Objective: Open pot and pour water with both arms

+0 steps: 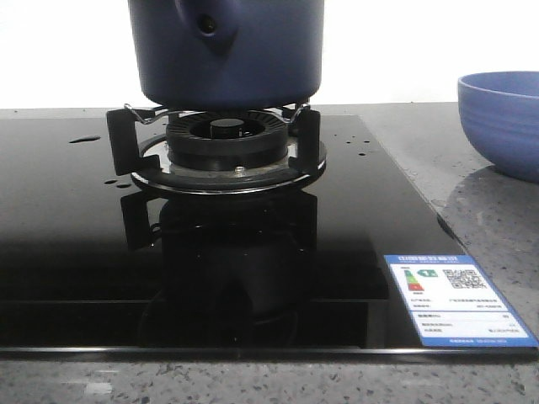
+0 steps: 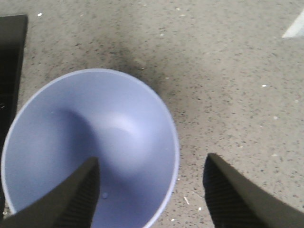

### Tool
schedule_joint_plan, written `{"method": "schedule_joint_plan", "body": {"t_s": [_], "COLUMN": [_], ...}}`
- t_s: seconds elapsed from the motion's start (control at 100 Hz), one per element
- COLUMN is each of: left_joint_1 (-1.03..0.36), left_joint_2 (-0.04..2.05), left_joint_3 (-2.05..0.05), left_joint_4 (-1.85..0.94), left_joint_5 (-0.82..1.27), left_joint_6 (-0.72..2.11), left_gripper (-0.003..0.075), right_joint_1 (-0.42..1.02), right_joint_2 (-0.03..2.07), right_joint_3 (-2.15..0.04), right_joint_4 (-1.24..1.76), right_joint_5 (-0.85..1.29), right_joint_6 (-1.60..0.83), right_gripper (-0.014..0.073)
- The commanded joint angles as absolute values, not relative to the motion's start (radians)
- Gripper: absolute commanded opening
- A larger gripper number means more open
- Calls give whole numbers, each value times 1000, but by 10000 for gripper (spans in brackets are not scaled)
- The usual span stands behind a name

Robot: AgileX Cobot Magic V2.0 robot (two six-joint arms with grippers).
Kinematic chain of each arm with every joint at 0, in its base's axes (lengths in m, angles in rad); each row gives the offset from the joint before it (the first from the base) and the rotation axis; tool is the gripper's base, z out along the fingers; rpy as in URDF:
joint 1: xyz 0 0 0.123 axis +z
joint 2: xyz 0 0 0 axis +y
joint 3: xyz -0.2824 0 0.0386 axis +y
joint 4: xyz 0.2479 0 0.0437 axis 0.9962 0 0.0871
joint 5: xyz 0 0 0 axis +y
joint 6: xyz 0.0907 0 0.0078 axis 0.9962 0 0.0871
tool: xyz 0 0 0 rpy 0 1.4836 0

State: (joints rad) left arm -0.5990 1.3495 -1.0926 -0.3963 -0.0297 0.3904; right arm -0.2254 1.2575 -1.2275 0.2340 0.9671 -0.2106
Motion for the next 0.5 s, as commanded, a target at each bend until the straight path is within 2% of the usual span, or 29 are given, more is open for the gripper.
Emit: {"method": "schedule_joint_plan", "body": {"t_s": [0.0, 0.49], "left_joint_1": [-610, -641], "left_joint_2": [1333, 1392], "left_joint_3": [-1132, -1132], "left_joint_4": [-395, -395], "left_joint_5": [-185, -240], "left_joint_6": [388, 388], "left_gripper": [390, 390], "right_joint_1": [-239, -237], "right_joint_2": [1226, 1226], "right_joint_3": [-1262, -1262], "right_joint_4": [246, 254], "right_joint_5": [927, 912], "right_joint_6": [-222, -222], "right_gripper": [423, 423]}}
